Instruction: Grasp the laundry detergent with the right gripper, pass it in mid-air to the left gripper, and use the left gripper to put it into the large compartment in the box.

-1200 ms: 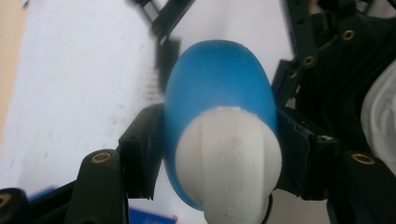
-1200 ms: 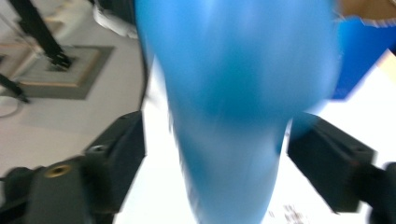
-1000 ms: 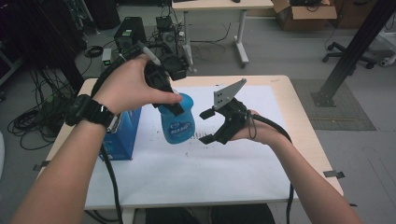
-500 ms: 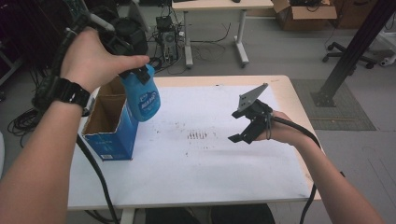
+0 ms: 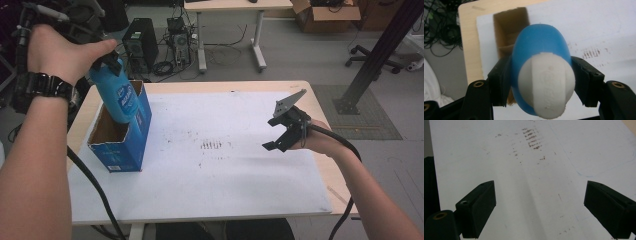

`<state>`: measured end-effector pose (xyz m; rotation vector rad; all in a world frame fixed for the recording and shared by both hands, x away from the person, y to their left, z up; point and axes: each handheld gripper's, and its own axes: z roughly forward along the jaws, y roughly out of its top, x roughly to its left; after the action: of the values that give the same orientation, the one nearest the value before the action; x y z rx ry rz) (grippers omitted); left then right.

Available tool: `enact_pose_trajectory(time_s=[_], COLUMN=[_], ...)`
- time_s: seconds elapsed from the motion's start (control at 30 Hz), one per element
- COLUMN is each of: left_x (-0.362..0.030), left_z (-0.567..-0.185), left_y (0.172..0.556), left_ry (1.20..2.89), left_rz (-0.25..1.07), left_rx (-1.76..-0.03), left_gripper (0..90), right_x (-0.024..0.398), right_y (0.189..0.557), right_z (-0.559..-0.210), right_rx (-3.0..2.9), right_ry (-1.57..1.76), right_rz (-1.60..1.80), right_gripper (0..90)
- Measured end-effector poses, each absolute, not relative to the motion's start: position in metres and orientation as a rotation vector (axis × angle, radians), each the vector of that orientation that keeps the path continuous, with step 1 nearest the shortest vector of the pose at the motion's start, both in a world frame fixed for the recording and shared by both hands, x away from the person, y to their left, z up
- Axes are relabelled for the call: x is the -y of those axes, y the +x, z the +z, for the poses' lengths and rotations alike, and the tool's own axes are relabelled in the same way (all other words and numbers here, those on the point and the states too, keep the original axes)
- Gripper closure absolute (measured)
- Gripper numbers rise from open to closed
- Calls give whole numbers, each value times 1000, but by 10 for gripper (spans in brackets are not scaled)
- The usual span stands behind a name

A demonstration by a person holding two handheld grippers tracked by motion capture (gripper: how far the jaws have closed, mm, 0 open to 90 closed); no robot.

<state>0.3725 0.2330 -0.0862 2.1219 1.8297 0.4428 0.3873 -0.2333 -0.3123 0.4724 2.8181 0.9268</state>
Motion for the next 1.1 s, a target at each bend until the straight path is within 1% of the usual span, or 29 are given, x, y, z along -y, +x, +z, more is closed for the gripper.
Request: enact_pose_trajectory(time_s=[0.27, 0.43, 0.67, 1.1], left_x=[-255, -260, -261, -271], left_z=[-101, -112, -139, -195], left_y=[375, 376, 382, 390], left_ry=[2094, 2103, 2127, 2131], left_rz=[456, 453, 435, 342], left_rx=[-1911, -1923, -1930, -1952], left_gripper=[383, 383, 383, 383], right_x=[245, 248, 251, 253], right_y=[389, 390, 388, 387], right_z=[-316, -317, -322, -330], right_rx=[-2817, -2814, -2820, -2826], right_ry=[510, 515, 525, 539], right_rz=[917, 917, 905, 909], right_gripper=[106, 107, 108, 109])
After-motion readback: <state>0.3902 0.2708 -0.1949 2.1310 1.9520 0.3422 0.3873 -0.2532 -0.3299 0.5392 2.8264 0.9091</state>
